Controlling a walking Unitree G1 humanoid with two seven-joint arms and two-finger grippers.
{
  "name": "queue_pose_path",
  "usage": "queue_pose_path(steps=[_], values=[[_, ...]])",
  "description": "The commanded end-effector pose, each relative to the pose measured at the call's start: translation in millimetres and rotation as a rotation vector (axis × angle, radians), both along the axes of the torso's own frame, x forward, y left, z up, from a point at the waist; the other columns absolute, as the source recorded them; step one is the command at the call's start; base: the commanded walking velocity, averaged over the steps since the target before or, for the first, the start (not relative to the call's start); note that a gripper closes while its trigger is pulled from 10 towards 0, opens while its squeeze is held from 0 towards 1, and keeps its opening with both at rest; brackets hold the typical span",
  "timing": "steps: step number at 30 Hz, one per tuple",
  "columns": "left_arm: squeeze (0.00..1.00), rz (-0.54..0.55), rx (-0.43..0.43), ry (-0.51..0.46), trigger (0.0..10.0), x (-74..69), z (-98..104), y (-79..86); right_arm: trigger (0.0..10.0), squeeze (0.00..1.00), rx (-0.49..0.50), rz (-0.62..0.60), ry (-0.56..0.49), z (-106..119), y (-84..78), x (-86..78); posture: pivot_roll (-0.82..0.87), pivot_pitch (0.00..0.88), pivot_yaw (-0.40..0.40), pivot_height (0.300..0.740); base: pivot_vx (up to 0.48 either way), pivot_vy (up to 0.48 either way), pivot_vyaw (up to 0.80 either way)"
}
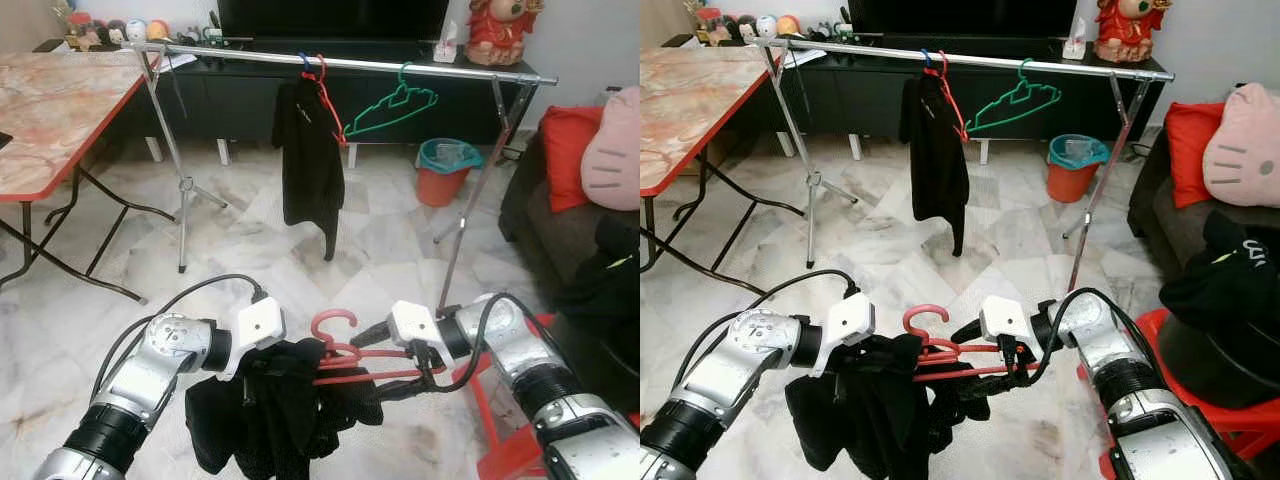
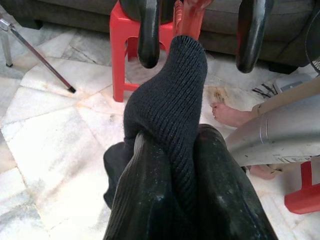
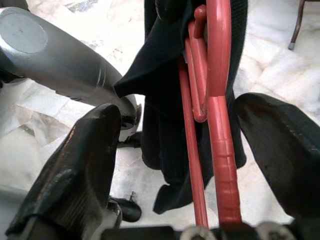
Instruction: Hang hanger
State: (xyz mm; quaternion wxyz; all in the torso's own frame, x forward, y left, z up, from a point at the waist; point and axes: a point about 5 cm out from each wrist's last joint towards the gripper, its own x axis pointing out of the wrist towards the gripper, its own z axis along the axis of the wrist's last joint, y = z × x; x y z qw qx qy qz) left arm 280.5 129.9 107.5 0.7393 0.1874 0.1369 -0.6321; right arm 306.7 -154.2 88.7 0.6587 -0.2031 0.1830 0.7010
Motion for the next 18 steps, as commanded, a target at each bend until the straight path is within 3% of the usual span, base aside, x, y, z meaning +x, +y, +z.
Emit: queue_pose_path(steps=[1, 3, 4, 6, 7, 8, 18], values=[[0.0, -0.008, -0.004, -0.033, 10.0, 2.9, 6.5, 0.0, 0.0, 0.0, 0.0, -0.006, -0.021, 4.0, 1.7, 4.0, 0.02, 0.0, -0.027, 0.74, 0.0, 0.0, 0.0], [0.0, -0.008, -0.001, -0.034, 10.0, 2.7, 6.2, 0.0, 0.0, 0.0, 0.0, -0.003, -0.021, 3.5, 1.9, 3.7, 0.02, 0.0, -0.03, 0.74, 0.0, 0.0, 0.0], [0.0, -0.007, -0.002, -0.035, 10.0, 2.5, 6.1, 0.0, 2.5, 0.0, 0.002, -0.003, -0.022, 2.9, 2.7, 3.5, 0.02, 0.0, -0.03, 0.74, 0.0, 0.0, 0.0], [0.0, -0.007, -0.002, -0.036, 10.0, 2.6, 6.0, 0.0, 3.1, 0.0, 0.005, -0.006, -0.026, 2.8, 3.6, 3.8, 0.02, 0.0, -0.03, 0.74, 0.0, 0.0, 0.0], [0.0, -0.007, -0.001, -0.037, 10.0, 2.6, 6.0, 0.1, 8.7, 0.0, 0.006, -0.014, -0.033, 2.7, 4.3, 4.5, 0.02, 0.0, -0.03, 0.74, 0.0, 0.0, 0.0], [0.0, -0.005, -0.003, -0.038, 10.0, 2.8, 6.1, -0.2, 10.0, 0.0, 0.007, -0.014, -0.033, 2.6, 4.5, 4.4, 0.02, 0.0, -0.032, 0.74, 0.0, 0.0, 0.0], [0.0, -0.005, -0.006, -0.035, 10.0, 2.8, 6.2, -0.9, 10.0, 0.0, 0.025, -0.048, -0.047, 2.8, 7.3, 7.5, 0.02, 0.0, -0.037, 0.74, 0.0, 0.0, 0.0]])
